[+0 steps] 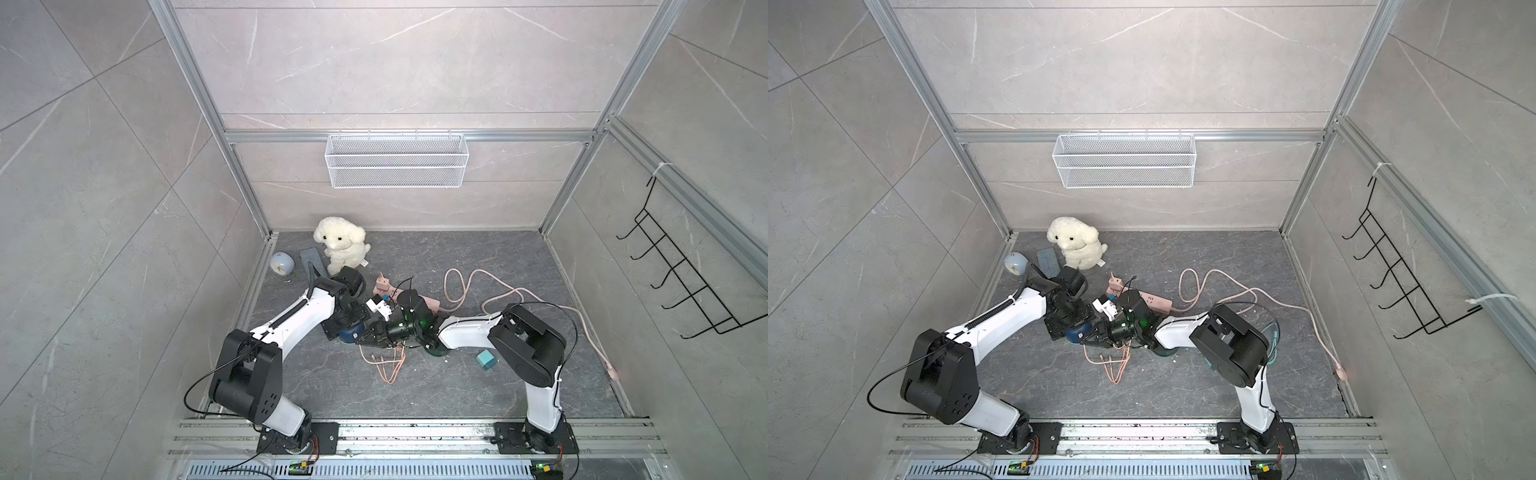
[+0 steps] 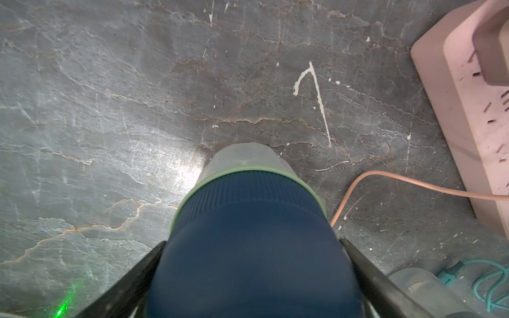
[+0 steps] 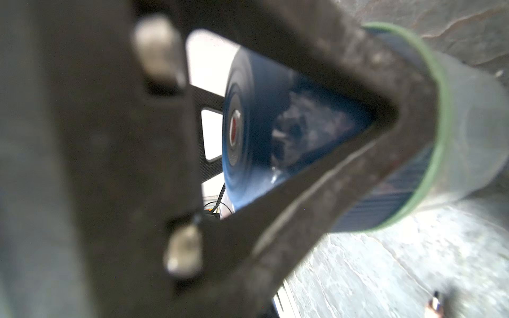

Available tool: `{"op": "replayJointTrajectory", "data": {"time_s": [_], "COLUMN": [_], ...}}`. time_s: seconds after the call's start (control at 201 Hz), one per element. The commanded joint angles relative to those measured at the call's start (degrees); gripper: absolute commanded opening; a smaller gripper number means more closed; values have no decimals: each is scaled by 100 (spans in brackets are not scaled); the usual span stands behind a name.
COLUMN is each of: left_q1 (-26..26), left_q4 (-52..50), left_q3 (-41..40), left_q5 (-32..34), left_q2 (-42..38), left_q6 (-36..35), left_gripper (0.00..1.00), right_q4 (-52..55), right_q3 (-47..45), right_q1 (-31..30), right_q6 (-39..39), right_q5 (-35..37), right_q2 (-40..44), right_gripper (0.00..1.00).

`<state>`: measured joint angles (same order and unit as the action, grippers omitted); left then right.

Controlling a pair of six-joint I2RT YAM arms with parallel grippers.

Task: Charge the cordless meat grinders
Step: Insert the charging cable into the cordless meat grinder.

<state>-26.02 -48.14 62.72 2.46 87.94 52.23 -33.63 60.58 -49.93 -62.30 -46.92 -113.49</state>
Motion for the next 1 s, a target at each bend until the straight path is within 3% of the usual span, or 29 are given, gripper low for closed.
{"op": "replayJointTrajectory", "data": {"time_s": [0.0,0.413,0.543,0.996], "left_q1": [-66,-105,-105,-127], "left_q4": [271,193,-48,-73], "left_q3": [-146,-117,96,100], "left_q5": [-263,-161,-56,2], "left_q2": [127,139,232,300], "left_q6": [-133,-263,-292,-187], "left_gripper": [41,40,40,39], "right_q4": [289,660,871,135], "right_q3": [165,283,217,170], "right_q1": [69,133,128,279], "right_q6": [192,362,777,538], "right_q5": [95,95,134,-76], "right_q2": [87,107,152,43], "right_gripper": [0,0,0,0]}}
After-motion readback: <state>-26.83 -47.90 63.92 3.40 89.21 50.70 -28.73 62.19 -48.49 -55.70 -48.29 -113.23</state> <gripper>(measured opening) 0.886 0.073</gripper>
